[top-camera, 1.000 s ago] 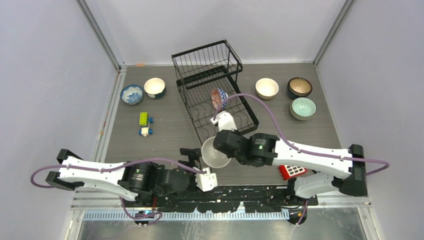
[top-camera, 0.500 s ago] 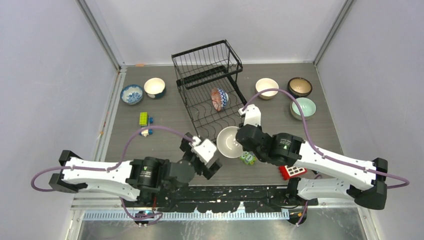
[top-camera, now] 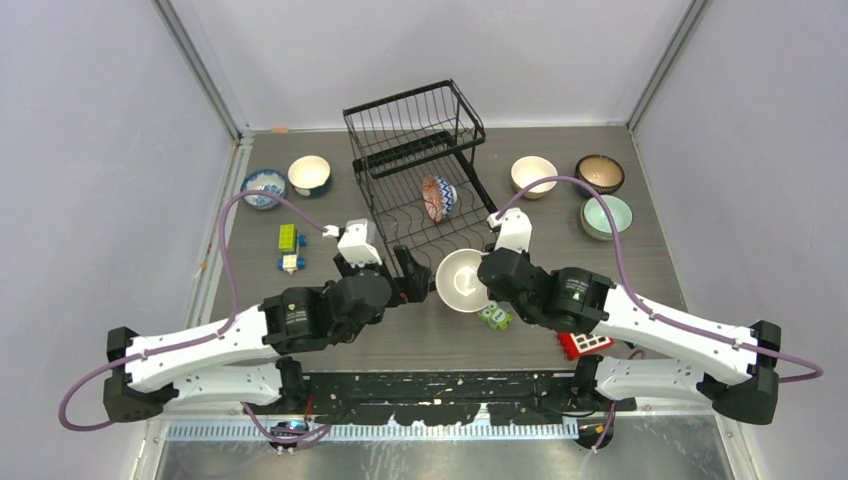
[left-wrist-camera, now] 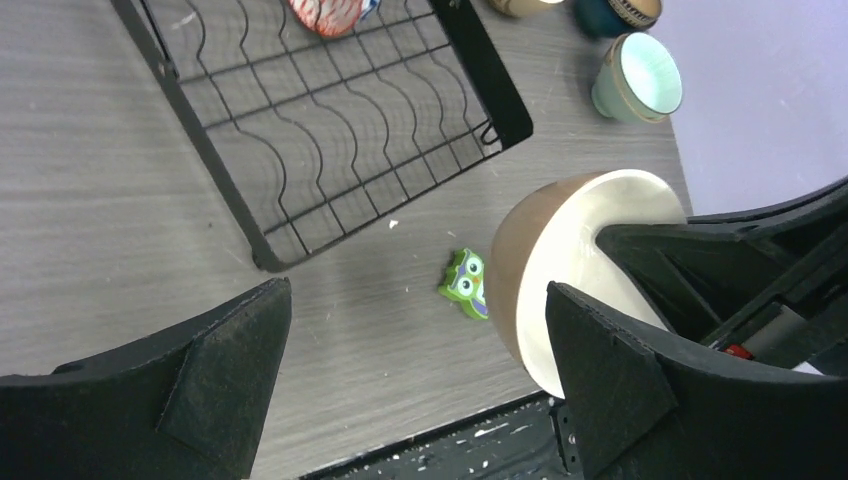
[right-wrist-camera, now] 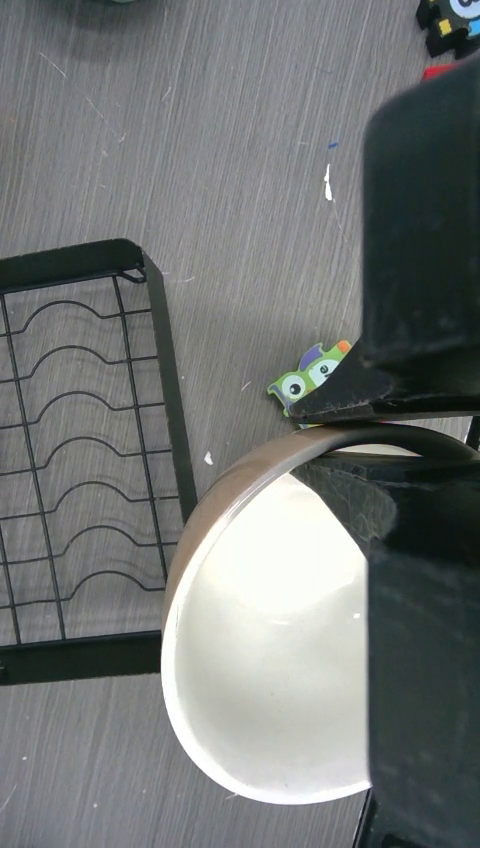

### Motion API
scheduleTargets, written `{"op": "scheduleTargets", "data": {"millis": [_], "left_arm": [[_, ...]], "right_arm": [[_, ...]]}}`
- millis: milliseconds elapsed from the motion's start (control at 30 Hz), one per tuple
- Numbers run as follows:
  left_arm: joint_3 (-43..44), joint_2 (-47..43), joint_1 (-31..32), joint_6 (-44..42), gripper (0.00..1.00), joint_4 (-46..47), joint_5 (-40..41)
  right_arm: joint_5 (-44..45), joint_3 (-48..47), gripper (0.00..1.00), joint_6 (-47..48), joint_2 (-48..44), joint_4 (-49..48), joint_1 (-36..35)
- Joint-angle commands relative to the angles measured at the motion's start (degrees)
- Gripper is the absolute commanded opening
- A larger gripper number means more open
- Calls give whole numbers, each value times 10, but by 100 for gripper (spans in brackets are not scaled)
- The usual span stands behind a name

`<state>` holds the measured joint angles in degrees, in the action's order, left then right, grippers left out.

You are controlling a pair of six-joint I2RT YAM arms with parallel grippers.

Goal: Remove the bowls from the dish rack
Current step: Place the bowl with the bowl.

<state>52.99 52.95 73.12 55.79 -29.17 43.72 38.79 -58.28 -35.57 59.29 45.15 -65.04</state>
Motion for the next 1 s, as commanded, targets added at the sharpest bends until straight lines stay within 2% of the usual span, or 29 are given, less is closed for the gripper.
{"op": "scheduleTargets", "data": {"millis": [0,200,433,600,967], "left_arm": [[42,36,-2,112,100,-59,0],[96,97,-2,130,100,-91,-8],[108,151,-3,136,100,-83,-13],[131,184,-3,157,99,-120,9],[138,212,-3,212,63,-125,5]], "right_arm": [[23,-2,1,-40,-21,-67,3],[12,-14,1,-58,-11,-66,7],[10,-30,1,-102,5,-42,10],[13,-40,1,-133,9,-33,12],[24,-35,1,-159,8,-34,15]]}}
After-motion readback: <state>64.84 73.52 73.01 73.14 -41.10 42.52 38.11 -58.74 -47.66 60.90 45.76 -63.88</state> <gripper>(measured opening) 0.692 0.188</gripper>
